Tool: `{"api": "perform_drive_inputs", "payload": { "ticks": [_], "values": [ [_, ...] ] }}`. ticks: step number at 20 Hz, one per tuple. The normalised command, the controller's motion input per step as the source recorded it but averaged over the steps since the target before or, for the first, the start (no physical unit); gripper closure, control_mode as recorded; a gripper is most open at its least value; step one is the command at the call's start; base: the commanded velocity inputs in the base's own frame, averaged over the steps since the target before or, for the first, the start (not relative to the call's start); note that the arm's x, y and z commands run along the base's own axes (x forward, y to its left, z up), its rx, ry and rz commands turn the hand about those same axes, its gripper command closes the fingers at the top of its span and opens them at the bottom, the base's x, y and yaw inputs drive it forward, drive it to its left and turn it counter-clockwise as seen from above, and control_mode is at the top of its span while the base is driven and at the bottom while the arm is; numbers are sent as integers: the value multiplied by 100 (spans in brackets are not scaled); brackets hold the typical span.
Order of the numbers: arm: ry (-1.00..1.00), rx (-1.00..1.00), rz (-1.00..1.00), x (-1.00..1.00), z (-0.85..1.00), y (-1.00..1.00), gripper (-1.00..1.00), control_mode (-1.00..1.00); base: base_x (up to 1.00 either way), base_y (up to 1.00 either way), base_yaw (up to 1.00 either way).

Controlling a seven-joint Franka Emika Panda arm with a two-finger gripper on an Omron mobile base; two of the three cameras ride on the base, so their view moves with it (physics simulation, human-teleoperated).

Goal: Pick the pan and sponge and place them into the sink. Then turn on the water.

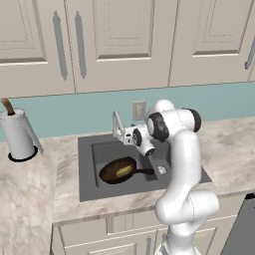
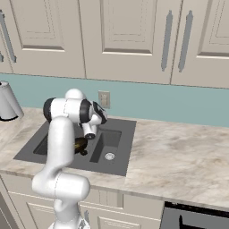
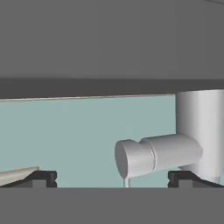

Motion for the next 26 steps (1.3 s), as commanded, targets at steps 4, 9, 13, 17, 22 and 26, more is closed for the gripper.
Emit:
{"api": "perform_drive_inputs", "payload": {
  "ticks": [4, 9, 13, 17, 22, 26],
  "values": [
    [1, 3, -3, 46, -8, 0, -100, -100, 0, 0, 0],
    [0, 2, -5, 43, -7, 0, -100, -100, 0, 0, 0],
    [0, 3, -7, 37, -1, 0, -100, -100, 0, 0, 0],
    [1, 1, -7, 38, -22, 0, -100, -100, 0, 0, 0],
    [0, 1, -8, 32, -9, 0, -100, -100, 0, 0, 0],
    [0, 3, -8, 29, -11, -12, -100, -100, 0, 0, 0]
  ]
}}
